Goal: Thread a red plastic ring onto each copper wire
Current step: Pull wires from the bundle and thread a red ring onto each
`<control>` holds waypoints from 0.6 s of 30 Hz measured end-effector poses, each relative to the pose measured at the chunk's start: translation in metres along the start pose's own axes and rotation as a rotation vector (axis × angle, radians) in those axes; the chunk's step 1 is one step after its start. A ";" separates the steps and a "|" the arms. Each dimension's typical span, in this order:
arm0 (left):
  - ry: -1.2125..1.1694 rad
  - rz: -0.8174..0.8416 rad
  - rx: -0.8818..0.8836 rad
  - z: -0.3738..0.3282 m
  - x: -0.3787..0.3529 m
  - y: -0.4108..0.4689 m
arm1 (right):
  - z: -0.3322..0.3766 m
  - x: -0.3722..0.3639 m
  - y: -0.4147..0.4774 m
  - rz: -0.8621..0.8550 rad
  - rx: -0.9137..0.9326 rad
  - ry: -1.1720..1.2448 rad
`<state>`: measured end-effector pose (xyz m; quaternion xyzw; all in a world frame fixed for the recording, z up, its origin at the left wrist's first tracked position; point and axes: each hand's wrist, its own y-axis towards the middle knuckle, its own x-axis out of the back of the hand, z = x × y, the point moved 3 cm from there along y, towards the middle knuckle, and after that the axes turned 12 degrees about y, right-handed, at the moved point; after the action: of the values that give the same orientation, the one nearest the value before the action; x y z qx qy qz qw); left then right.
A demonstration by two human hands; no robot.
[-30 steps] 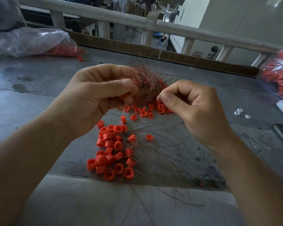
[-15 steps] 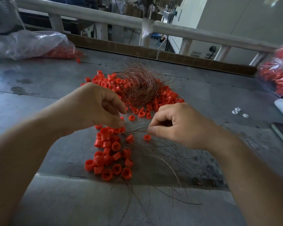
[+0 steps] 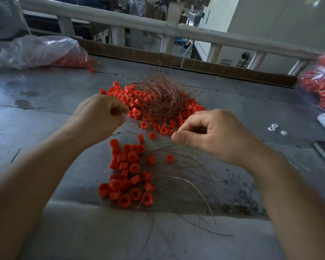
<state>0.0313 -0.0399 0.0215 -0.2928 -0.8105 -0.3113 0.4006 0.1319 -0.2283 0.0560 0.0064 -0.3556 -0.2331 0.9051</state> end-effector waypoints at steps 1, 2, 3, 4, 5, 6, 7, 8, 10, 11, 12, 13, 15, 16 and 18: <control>0.056 -0.016 -0.008 0.003 -0.004 0.003 | 0.000 0.004 0.000 -0.068 0.015 0.033; 0.102 -0.008 -0.022 0.005 -0.009 0.006 | 0.001 0.008 0.000 -0.135 0.029 0.064; 0.137 0.014 -0.031 0.008 -0.014 0.010 | 0.001 0.011 0.000 -0.197 0.040 0.085; 0.159 0.040 -0.028 0.011 -0.019 0.013 | 0.001 0.014 0.000 -0.251 0.050 0.096; 0.174 0.065 -0.018 0.014 -0.024 0.016 | 0.000 0.017 0.000 -0.297 0.055 0.102; 0.182 0.080 -0.009 0.017 -0.027 0.019 | -0.001 0.019 0.000 -0.335 0.057 0.108; 0.191 0.085 -0.009 0.019 -0.030 0.021 | -0.002 0.020 0.000 -0.368 0.056 0.114; 0.202 0.082 -0.017 0.020 -0.033 0.023 | -0.003 0.022 0.000 -0.398 0.054 0.116; 0.229 0.065 -0.055 0.021 -0.036 0.026 | -0.004 0.025 0.000 -0.460 0.052 0.120; 0.246 0.054 -0.075 0.020 -0.037 0.027 | -0.005 0.027 -0.001 -0.488 0.053 0.123; 0.266 0.048 -0.088 0.020 -0.038 0.027 | -0.006 0.029 -0.001 -0.512 0.054 0.125; 0.284 0.047 -0.093 0.019 -0.038 0.027 | -0.007 0.031 -0.001 -0.536 0.055 0.125; 0.298 0.042 -0.093 0.018 -0.037 0.027 | -0.010 0.033 -0.001 -0.581 0.054 0.124; 0.292 0.031 -0.097 0.016 -0.035 0.026 | -0.012 0.035 -0.001 -0.602 0.053 0.129; 0.263 -0.005 -0.108 0.013 -0.031 0.024 | -0.015 0.037 -0.001 -0.634 0.050 0.137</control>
<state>0.0581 -0.0217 -0.0039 -0.2684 -0.7337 -0.3913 0.4863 0.1655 -0.2471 0.0682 0.1547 -0.2798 -0.4935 0.8088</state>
